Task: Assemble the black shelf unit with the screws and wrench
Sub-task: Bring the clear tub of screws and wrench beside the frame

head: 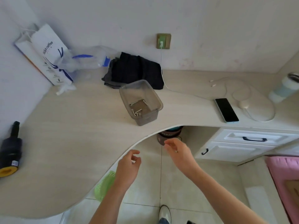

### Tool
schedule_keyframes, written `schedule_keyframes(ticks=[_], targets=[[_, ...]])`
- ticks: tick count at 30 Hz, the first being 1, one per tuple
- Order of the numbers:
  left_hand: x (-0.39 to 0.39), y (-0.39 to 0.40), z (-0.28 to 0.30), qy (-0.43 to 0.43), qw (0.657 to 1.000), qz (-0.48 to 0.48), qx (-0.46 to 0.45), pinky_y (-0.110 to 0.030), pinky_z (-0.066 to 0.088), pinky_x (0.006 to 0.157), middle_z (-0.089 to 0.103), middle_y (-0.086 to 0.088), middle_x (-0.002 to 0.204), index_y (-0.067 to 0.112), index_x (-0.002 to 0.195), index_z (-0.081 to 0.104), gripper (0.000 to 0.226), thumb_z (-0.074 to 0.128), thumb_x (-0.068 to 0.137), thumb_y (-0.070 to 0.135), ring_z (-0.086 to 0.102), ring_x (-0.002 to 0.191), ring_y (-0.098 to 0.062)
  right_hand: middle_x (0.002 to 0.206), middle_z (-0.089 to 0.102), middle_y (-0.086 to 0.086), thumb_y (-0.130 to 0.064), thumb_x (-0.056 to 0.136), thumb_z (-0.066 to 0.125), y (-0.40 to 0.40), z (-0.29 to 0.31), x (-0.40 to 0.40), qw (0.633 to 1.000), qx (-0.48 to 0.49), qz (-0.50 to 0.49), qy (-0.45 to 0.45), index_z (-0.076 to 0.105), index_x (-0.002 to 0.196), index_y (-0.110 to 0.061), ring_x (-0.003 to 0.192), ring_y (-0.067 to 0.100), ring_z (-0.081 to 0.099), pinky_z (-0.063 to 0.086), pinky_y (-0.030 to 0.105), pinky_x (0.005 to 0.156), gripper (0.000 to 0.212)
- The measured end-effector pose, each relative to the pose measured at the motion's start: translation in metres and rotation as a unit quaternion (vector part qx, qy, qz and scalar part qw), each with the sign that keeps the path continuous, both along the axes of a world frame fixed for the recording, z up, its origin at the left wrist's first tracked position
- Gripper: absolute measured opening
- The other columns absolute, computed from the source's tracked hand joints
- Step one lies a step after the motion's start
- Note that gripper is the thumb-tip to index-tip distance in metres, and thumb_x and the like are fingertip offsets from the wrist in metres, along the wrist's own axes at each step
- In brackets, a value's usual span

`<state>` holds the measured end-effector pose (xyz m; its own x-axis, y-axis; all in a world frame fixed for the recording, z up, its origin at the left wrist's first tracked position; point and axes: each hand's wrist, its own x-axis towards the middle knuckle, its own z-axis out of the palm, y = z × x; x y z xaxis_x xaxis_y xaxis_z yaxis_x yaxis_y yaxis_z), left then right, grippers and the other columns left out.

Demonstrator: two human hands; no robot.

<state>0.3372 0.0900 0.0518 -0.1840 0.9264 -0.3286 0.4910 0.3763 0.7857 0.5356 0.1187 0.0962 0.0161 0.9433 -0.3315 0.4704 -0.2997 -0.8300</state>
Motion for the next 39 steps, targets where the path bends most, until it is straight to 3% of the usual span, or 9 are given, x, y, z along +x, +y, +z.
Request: schedule_keyframes(ticks=[4,6,9,13,17,20,25,32,39], targets=[[-0.008,0.053,0.013,0.034,0.999,0.007,0.012,-0.04,0.055,0.081,0.071,-0.001,0.095,0.025,0.11,0.063,0.018,0.06,0.096,0.015,0.069,0.083,-0.023,0.102,0.068,-0.005,-0.023,0.096,0.057,0.051,0.004,-0.005,1.0,-0.018,-0.001,0.019,0.066,0.108,-0.02,0.093,0.006,0.06,0.042,0.003,0.065,0.015],[-0.015,0.081,0.022,0.051,0.998,0.012,0.023,-0.041,0.055,0.082,0.07,0.0,0.096,0.024,0.113,0.064,0.02,0.059,0.096,0.015,0.069,0.084,-0.024,0.103,0.069,-0.003,-0.023,0.096,0.057,0.074,0.006,-0.011,0.999,-0.028,-0.007,0.041,0.065,0.103,-0.023,0.099,0.012,0.063,0.049,0.012,0.075,0.011],[-0.027,0.125,0.033,0.082,0.995,0.009,0.056,-0.039,0.054,0.081,0.067,0.003,0.091,0.02,0.116,0.064,0.023,0.06,0.094,0.013,0.068,0.083,-0.024,0.102,0.07,0.002,-0.022,0.096,0.056,0.106,0.007,-0.022,0.996,-0.052,-0.017,0.064,0.063,0.097,-0.023,0.101,0.02,0.065,0.054,0.04,0.092,0.008],[-0.042,0.185,0.044,0.132,0.986,-0.013,0.096,-0.034,0.05,0.079,0.065,0.004,0.093,0.018,0.117,0.064,0.023,0.06,0.094,0.015,0.065,0.087,-0.023,0.096,0.07,0.006,-0.02,0.097,0.054,0.141,-0.001,-0.033,0.98,-0.126,-0.084,0.128,0.062,0.092,-0.018,0.084,0.02,0.065,0.054,0.036,0.077,0.01],[-0.053,0.24,0.048,0.153,0.979,-0.055,0.122,-0.037,0.051,0.085,0.064,0.004,0.098,0.015,0.124,0.062,0.029,0.059,0.095,0.013,0.063,0.094,-0.023,0.104,0.056,0.015,-0.021,0.097,0.061,0.172,-0.005,-0.035,0.897,-0.262,-0.234,0.269,0.055,0.112,-0.003,0.094,0.034,0.06,0.053,0.041,0.075,0.024],[-0.058,0.278,0.045,0.179,0.97,-0.096,0.135,-0.036,0.047,0.09,0.064,-0.003,0.114,0.012,0.129,0.059,0.033,0.058,0.096,0.013,0.058,0.108,-0.023,0.112,0.052,0.022,-0.018,0.095,0.063,0.19,-0.005,-0.035,0.833,-0.33,-0.288,0.339,0.051,0.1,-0.003,0.1,0.044,0.057,0.051,0.049,0.08,0.02],[-0.058,0.332,0.031,0.22,0.955,-0.15,0.132,-0.04,0.044,0.098,0.054,-0.008,0.134,0.011,0.137,0.053,0.039,0.057,0.098,0.015,0.047,0.126,-0.027,0.125,0.051,0.029,-0.018,0.095,0.062,0.2,-0.013,-0.049,0.776,-0.375,-0.325,0.389,0.038,0.125,0.0,0.101,0.048,0.057,0.049,0.055,0.083,0.043],[-0.056,0.369,0.01,0.265,0.94,-0.206,0.065,-0.045,0.044,0.105,0.052,-0.009,0.144,0.012,0.145,0.044,0.048,0.057,0.1,0.026,0.049,0.13,-0.031,0.104,0.059,0.025,-0.017,0.101,0.051,0.202,-0.024,-0.057,0.779,-0.367,-0.32,0.395,0.051,0.1,-0.002,0.09,0.04,0.062,0.046,0.057,0.093,0.016],[-0.055,0.378,0.004,0.252,0.945,-0.202,0.061,-0.045,0.049,0.097,0.055,-0.009,0.138,0.012,0.143,0.047,0.047,0.057,0.1,0.029,0.053,0.125,-0.029,0.097,0.059,0.022,-0.02,0.102,0.051,0.201,-0.025,-0.06,0.776,-0.363,-0.335,0.392,0.053,0.09,-0.002,0.085,0.043,0.066,0.053,0.062,0.083,0.022]])
